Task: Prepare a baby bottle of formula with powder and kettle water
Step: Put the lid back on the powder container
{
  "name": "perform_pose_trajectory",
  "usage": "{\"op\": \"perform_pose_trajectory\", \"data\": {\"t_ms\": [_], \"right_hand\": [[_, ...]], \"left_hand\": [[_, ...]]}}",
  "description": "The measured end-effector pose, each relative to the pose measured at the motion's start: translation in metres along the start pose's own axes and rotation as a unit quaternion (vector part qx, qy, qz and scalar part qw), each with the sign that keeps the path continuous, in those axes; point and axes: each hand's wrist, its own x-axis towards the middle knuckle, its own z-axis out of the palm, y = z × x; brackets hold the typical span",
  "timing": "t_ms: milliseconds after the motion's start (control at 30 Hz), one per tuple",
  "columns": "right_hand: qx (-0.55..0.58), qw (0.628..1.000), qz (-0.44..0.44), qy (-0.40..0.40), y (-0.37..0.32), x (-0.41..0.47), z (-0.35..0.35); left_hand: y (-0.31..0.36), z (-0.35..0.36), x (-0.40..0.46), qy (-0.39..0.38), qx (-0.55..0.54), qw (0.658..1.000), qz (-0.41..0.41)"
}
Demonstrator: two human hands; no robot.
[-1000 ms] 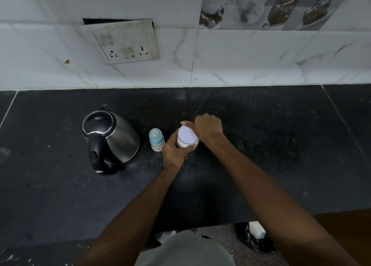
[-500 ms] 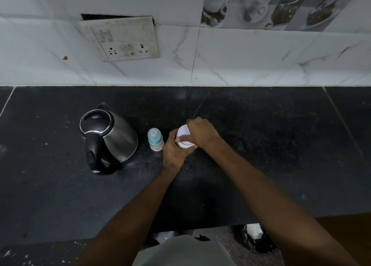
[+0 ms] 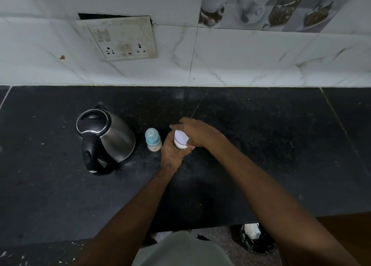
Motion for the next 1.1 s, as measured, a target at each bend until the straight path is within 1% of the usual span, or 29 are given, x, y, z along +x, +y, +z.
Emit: {"op": "perform_pose_trajectory", "data": {"t_ms": [67, 300, 400, 433, 467, 500, 567, 633, 700, 833, 967, 1033, 1100], "right_hand": [[0.001, 1.0, 0.005, 0.022, -0.004, 0.002, 0.004], [-0.018, 0.986, 0.138, 0.097, -0.011, 0.0, 0.007], [0.0, 0.975, 0.194, 0.107, -0.012, 0.001, 0.009], [-0.005, 0.974, 0.198, 0.108, -0.01, 0.001, 0.007], [-0.008, 0.977, 0.18, 0.111, -0.006, 0.001, 0.004], [-0.003, 0.985, 0.14, 0.102, -0.001, 0.002, 0.001], [0.019, 0.998, 0.045, 0.039, 0.006, 0.001, -0.005], [0.007, 1.0, 0.005, -0.019, 0.012, 0.006, -0.003], [-0.003, 1.0, 0.008, -0.024, 0.013, 0.012, 0.005], [0.025, 0.999, 0.025, 0.003, 0.014, 0.01, 0.006], [0.006, 0.999, 0.042, 0.019, 0.011, 0.011, 0.009], [-0.005, 0.999, 0.023, 0.031, 0.01, 0.01, 0.011], [-0.016, 1.0, -0.011, 0.019, 0.012, 0.008, 0.011]], "left_hand": [[0.003, 0.001, -0.001, 0.004, -0.009, 1.0, -0.014], [0.008, 0.0, -0.005, 0.004, -0.011, 1.0, -0.006], [0.009, 0.0, -0.004, -0.004, 0.009, 1.0, -0.015], [0.008, -0.001, -0.003, -0.007, 0.009, 1.0, -0.017], [0.008, -0.002, -0.003, -0.008, 0.01, 1.0, -0.018], [0.005, -0.002, -0.001, -0.005, 0.01, 1.0, -0.015], [0.009, -0.003, -0.002, -0.003, 0.01, 1.0, -0.016], [0.012, 0.0, -0.001, -0.017, 0.02, 0.999, -0.029], [0.013, 0.004, 0.0, -0.026, 0.04, 0.998, -0.04], [0.008, 0.004, -0.001, 0.007, 0.008, 0.999, -0.035], [0.002, 0.003, -0.001, 0.014, -0.012, 1.0, -0.025], [0.002, 0.001, -0.001, 0.008, -0.015, 1.0, -0.018], [0.0, 0.001, -0.001, 0.005, -0.008, 1.0, -0.014]]}}
